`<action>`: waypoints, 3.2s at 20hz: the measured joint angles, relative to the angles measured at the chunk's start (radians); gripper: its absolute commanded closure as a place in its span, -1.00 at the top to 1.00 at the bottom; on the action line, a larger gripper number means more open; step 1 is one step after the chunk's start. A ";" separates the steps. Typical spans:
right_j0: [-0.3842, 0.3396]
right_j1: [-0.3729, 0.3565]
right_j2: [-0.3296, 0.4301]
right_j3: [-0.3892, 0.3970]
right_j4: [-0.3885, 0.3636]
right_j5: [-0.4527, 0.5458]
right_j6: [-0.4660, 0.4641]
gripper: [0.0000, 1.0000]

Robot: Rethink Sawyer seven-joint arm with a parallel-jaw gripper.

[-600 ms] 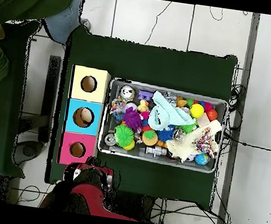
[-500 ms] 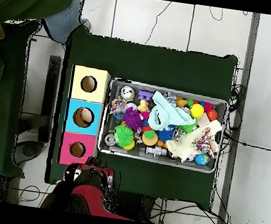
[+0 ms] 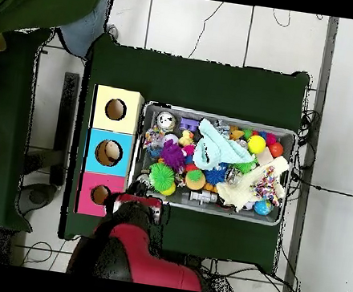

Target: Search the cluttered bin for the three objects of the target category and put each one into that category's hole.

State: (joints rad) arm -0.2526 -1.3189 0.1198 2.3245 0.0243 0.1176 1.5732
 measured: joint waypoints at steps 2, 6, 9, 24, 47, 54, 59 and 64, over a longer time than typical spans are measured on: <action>-0.024 0.070 0.023 -0.008 -0.051 -0.156 0.000 -1.00; -0.055 0.192 0.057 -0.025 -0.137 -0.385 0.000 -1.00; -0.069 0.282 0.072 -0.055 -0.197 -0.470 0.000 -1.00; -0.192 0.427 0.204 -0.125 -0.387 -0.448 0.000 -1.00; -0.474 0.414 0.425 -0.157 -0.549 -0.328 0.000 1.00; -0.365 0.492 0.330 -0.257 -0.541 -0.327 0.000 1.00; -0.278 0.540 0.253 -0.306 -0.512 -0.327 0.000 1.00; -0.187 0.596 0.166 -0.359 -0.451 -0.313 0.000 1.00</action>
State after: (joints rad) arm -0.4399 -0.7229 0.2859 1.9658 -0.4270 -0.1952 1.5732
